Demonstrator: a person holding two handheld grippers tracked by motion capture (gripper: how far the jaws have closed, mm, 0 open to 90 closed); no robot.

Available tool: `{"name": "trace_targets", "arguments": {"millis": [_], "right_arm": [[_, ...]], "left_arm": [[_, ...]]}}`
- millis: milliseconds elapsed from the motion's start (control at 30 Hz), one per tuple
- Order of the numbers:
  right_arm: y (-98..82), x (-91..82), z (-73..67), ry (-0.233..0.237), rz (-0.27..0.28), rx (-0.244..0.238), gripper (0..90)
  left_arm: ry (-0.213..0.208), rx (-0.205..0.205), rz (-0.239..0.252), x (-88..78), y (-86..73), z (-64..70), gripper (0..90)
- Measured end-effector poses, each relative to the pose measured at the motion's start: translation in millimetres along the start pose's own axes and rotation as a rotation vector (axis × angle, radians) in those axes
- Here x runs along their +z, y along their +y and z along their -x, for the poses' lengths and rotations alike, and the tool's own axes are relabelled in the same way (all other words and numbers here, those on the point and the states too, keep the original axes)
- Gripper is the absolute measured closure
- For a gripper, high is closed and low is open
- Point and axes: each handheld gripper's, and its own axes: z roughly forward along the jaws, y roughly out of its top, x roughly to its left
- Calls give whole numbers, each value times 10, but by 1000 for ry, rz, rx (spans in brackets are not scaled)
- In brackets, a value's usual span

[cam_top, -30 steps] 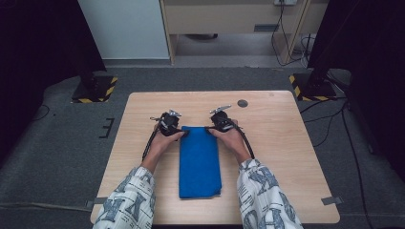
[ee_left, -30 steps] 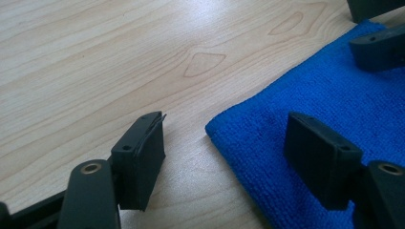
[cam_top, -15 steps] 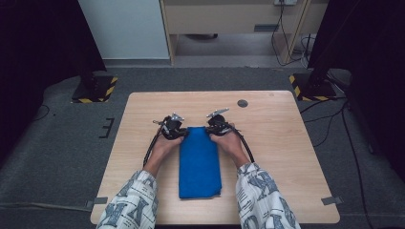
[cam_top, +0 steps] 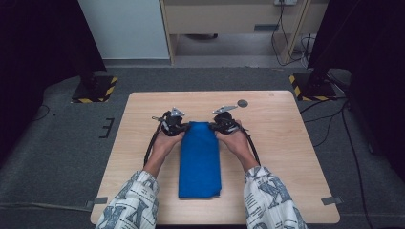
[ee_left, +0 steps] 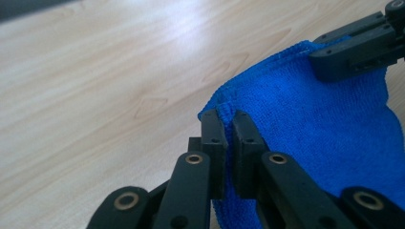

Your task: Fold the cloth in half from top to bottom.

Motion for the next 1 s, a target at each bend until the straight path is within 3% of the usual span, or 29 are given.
{"name": "trace_targets", "arguments": {"millis": [167, 433, 700, 1000], "right_arm": [[100, -144, 35, -3, 27, -1, 862], [198, -217, 82, -12, 45, -14, 862], [250, -219, 48, -16, 50, -24, 861], [177, -202, 1, -6, 40, -39, 861]], "left_arm": [[9, 11, 19, -47, 119, 34, 856], [20, 26, 43, -112, 239, 54, 856], [18, 35, 43, -158, 242, 26, 856], [8, 38, 39, -159, 156, 31, 855]]}}
